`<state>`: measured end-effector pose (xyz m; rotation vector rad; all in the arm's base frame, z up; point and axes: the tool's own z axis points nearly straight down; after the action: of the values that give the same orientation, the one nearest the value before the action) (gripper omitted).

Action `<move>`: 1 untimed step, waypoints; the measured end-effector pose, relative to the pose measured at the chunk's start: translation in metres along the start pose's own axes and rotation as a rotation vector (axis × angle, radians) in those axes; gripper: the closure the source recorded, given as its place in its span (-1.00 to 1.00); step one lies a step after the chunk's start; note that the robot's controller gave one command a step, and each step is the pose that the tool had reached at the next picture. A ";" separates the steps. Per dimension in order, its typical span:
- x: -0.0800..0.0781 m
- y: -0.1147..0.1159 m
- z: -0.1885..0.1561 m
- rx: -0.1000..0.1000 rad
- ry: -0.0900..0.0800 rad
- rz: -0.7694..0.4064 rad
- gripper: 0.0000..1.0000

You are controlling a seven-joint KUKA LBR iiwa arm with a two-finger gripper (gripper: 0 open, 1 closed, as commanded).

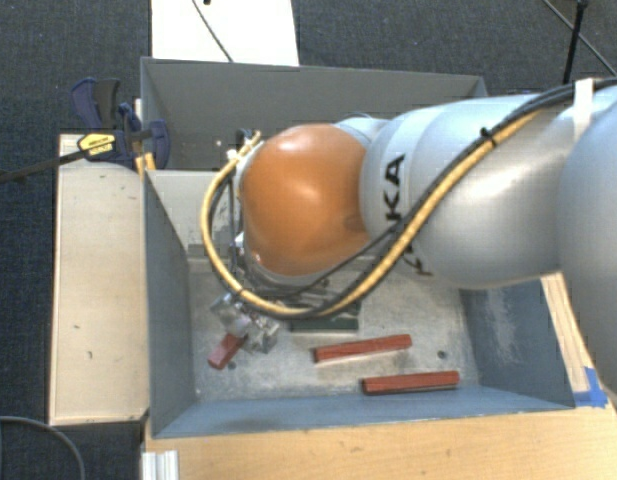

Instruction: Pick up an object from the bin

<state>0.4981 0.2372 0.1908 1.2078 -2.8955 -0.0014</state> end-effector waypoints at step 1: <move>-0.011 -0.002 -0.062 0.005 -0.013 0.001 1.00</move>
Offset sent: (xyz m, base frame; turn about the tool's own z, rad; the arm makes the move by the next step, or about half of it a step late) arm 0.0077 0.0054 0.0577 -0.0010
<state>0.5076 0.2437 0.2527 1.2117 -2.9096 -0.0018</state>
